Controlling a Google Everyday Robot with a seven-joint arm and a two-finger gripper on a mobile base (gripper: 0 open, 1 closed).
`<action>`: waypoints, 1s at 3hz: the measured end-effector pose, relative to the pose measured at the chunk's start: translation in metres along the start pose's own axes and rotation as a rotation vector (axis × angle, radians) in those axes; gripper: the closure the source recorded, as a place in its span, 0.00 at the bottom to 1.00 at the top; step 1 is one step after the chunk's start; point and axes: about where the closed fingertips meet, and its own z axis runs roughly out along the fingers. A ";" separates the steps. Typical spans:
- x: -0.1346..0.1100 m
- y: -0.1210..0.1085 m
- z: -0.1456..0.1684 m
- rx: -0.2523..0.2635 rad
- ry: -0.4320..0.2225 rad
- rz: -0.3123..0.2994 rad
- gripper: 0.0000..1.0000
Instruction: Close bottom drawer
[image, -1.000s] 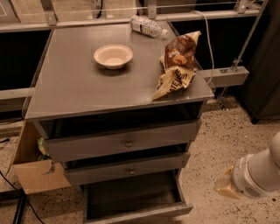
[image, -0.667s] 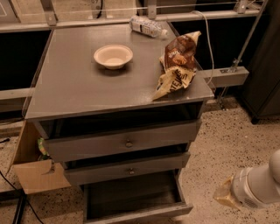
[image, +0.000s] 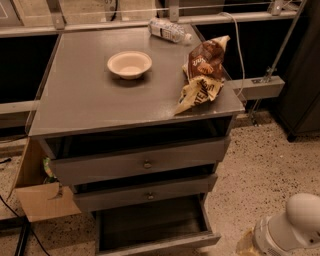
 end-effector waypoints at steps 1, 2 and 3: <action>0.007 0.004 0.016 -0.035 0.001 0.002 1.00; 0.007 0.004 0.016 -0.035 0.001 0.002 1.00; 0.014 0.000 0.028 -0.031 -0.014 -0.007 1.00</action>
Offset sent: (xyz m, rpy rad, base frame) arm -0.0063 0.0023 -0.0164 0.0146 0.0306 0.0101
